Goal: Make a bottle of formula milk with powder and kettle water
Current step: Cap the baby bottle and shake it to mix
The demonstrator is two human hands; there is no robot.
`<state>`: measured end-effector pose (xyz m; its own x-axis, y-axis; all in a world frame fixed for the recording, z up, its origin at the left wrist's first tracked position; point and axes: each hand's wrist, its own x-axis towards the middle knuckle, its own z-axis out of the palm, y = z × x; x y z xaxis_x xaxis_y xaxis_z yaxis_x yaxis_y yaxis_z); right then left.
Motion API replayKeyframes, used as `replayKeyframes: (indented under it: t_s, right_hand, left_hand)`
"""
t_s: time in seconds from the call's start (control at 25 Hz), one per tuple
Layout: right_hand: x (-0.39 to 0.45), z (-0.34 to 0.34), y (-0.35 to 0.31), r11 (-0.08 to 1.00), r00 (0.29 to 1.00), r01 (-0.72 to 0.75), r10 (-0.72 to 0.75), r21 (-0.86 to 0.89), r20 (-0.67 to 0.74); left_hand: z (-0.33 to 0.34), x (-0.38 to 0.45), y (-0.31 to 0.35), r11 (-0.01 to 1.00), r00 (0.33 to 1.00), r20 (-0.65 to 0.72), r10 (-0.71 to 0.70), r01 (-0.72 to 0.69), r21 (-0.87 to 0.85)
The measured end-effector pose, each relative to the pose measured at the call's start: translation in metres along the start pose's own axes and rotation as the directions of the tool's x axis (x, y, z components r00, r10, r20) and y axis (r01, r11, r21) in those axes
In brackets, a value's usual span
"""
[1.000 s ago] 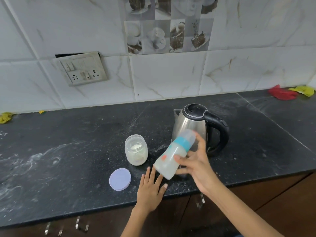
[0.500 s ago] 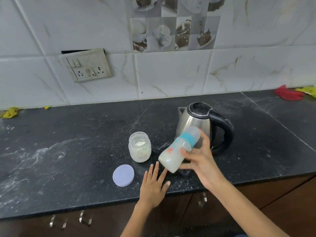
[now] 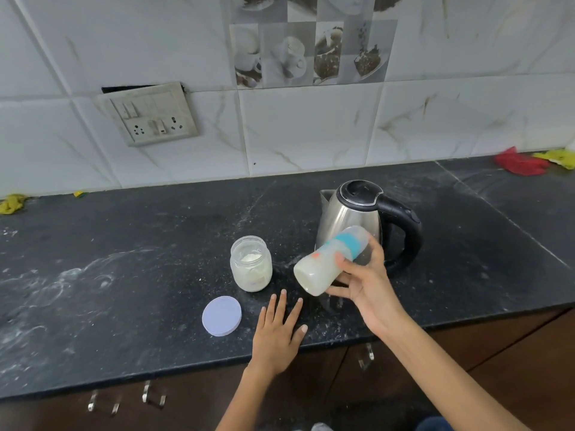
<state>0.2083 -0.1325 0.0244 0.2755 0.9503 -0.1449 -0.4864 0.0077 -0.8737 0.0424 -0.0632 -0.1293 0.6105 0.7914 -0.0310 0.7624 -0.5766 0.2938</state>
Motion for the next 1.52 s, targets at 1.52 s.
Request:
replayKeyframes:
  t_s: [1.52]
  right_hand:
    - [-0.009,-0.008,-0.012,0.972,0.976,-0.218,0.216,0.086,0.026]
  left_hand:
    - [0.0,0.001,0.002,1.0,1.0,0.017,-0.014,0.013,0.026]
